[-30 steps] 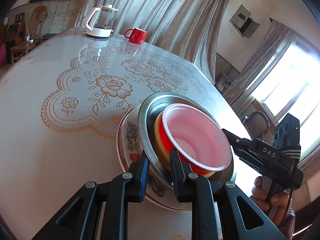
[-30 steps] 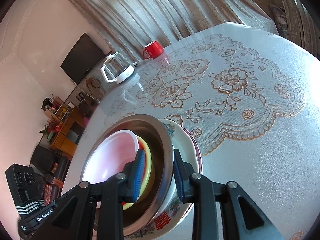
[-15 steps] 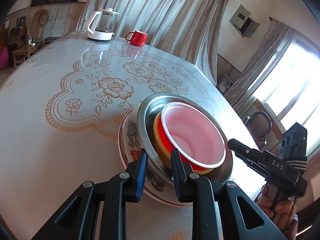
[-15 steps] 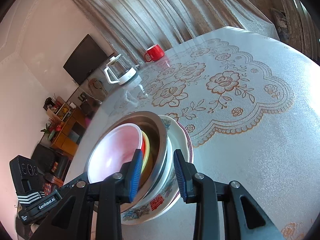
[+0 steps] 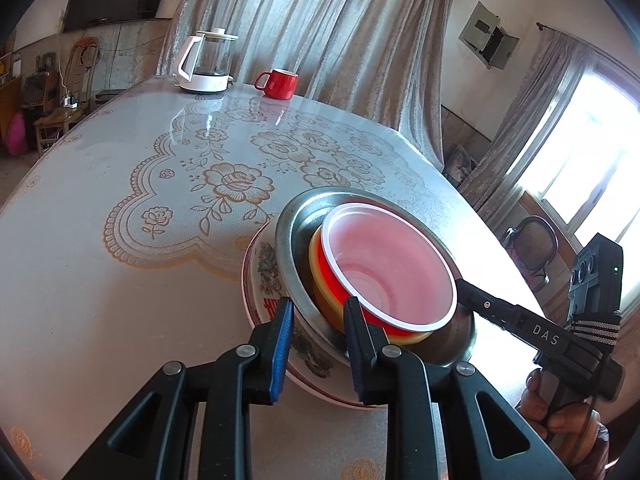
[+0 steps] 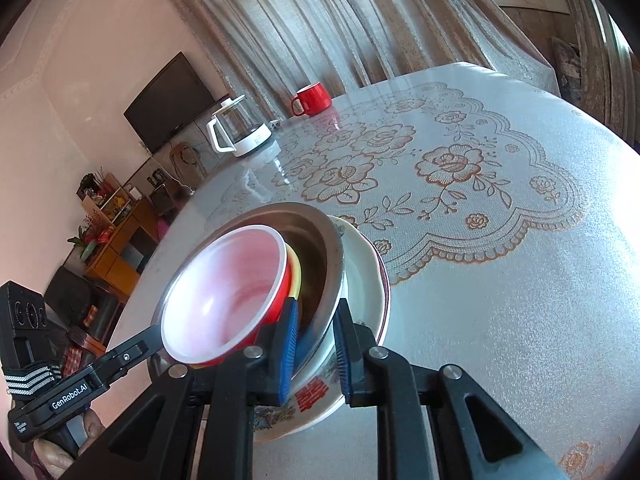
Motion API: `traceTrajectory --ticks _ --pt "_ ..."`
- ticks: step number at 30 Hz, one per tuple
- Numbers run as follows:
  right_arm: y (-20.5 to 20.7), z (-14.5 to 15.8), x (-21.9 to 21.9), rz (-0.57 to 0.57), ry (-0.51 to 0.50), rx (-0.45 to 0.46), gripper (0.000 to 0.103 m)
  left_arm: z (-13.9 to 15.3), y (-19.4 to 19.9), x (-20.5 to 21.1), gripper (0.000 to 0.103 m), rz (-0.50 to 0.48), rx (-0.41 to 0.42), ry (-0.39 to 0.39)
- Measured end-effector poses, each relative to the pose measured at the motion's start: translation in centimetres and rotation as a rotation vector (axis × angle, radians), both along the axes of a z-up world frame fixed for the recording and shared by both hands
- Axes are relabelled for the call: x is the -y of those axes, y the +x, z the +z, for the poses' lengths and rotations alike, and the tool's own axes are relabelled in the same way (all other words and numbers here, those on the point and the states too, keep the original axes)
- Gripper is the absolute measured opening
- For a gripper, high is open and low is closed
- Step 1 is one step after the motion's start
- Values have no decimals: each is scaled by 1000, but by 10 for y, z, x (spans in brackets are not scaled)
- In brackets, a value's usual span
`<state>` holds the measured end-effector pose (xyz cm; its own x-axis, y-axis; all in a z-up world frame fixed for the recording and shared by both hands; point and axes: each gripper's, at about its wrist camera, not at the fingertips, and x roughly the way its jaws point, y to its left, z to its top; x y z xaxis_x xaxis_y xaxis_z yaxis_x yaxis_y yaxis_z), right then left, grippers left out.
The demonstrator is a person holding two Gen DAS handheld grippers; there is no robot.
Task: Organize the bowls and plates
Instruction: 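Lower the steel basin onto the plate stack and open both grippers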
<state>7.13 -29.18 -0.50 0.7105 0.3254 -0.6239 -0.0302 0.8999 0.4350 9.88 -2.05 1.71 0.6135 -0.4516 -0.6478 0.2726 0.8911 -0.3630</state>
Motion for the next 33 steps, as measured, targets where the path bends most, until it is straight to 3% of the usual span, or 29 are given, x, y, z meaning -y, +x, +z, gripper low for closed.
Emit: traceTrajectory --ticks 6,16,33 --pt "0 1 -1 -2 -1 -1 17 3 -4 5 25 14 25 52" --pt "-4 0 -1 -4 19 -12 22 3 -7 5 25 18 32 64" --pt "-26 4 1 -11 34 17 25 10 -25 -24 25 72 57 0"
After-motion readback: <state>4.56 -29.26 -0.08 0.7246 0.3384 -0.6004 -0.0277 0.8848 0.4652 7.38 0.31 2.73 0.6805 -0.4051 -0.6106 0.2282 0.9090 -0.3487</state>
